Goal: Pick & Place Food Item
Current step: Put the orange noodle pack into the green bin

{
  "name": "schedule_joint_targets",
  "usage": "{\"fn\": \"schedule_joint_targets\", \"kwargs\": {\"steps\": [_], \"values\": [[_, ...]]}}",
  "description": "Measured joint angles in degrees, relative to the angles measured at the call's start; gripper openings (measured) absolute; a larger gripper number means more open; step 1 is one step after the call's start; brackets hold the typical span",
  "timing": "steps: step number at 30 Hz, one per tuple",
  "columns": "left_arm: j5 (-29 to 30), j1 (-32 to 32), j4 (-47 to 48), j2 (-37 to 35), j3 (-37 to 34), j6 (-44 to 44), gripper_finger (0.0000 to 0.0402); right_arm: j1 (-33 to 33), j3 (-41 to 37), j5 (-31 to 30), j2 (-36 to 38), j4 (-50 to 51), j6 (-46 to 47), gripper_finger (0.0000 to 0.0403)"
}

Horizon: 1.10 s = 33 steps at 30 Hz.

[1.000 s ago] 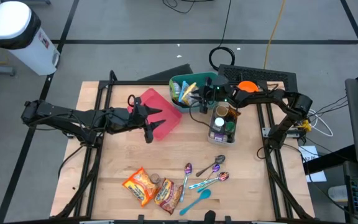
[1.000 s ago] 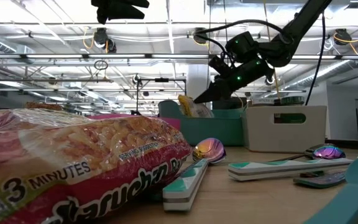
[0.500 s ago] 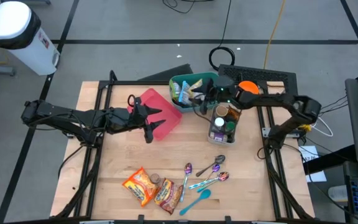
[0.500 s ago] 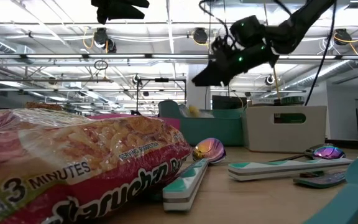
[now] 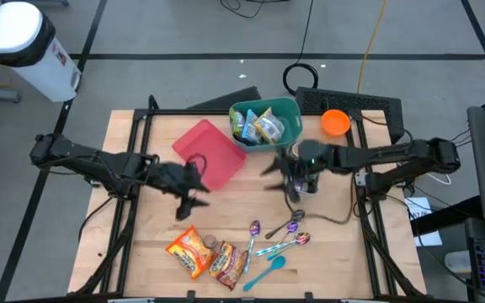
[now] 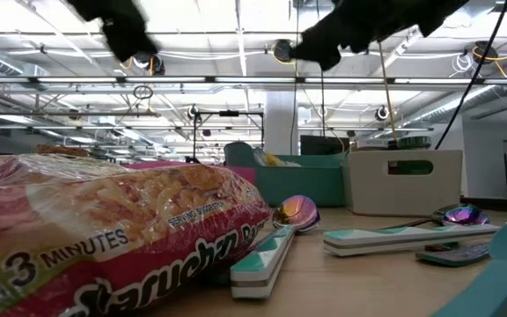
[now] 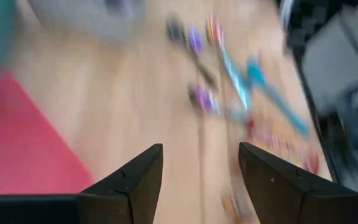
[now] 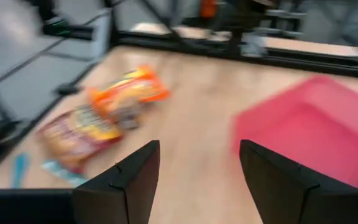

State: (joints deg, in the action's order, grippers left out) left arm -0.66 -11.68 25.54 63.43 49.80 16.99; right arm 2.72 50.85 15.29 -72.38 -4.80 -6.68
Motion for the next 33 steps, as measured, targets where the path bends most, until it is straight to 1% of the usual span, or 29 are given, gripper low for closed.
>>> {"fn": "schedule_joint_targets", "kwargs": {"steps": [2, 4, 7, 11, 14, 19, 24, 26, 29, 33], "values": [[-0.17, -2.82, 6.30, 1.01, -0.01, 4.56, 0.0218, -3.84, -0.99, -0.03, -0.06, -0.42, -0.08, 0.0210], [1.18, -6.12, 11.28, 2.02, -0.03, 10.35, 0.0218, -6.87, -1.96, -0.31, -0.41, -1.31, -0.33, 0.0208], [1.97, -10.71, 15.53, 4.70, -0.01, 19.17, 0.0218, -10.38, -4.29, -3.44, -0.72, -3.26, -0.41, 0.0205], [0.71, -15.08, 14.25, 9.13, -0.02, 27.16, 0.0218, -12.89, -6.85, -7.48, -0.68, -9.44, -0.31, 0.0205], [0.66, -17.39, 13.99, 12.65, -0.02, 31.20, 0.0218, -13.43, -7.78, -7.78, -0.37, -12.13, -0.22, 0.0205], [0.59, -18.84, 14.58, 19.06, -0.02, 33.17, 0.0218, -13.74, -7.83, -7.76, -0.26, -13.87, 0.00, 0.0204], [3.08, -18.10, 19.34, 22.99, -0.22, 35.06, 0.0218, -13.72, -7.83, -7.78, -0.26, -13.85, 2.07, 0.0201], [2.93, -17.93, 16.98, 22.94, -1.21, 34.21, 0.0218, -13.79, -7.83, -7.74, -0.26, -13.83, 3.32, 0.0201], [-0.13, -18.02, 10.78, 22.54, -3.29, 31.98, 0.0218, -14.18, -7.83, -7.76, -0.26, -13.83, 4.50, 0.0201], [-3.51, -17.97, 3.78, 22.35, -7.26, 31.46, 0.0218, -15.12, -7.83, -7.74, -0.26, -13.83, 4.44, 0.0201]]}}
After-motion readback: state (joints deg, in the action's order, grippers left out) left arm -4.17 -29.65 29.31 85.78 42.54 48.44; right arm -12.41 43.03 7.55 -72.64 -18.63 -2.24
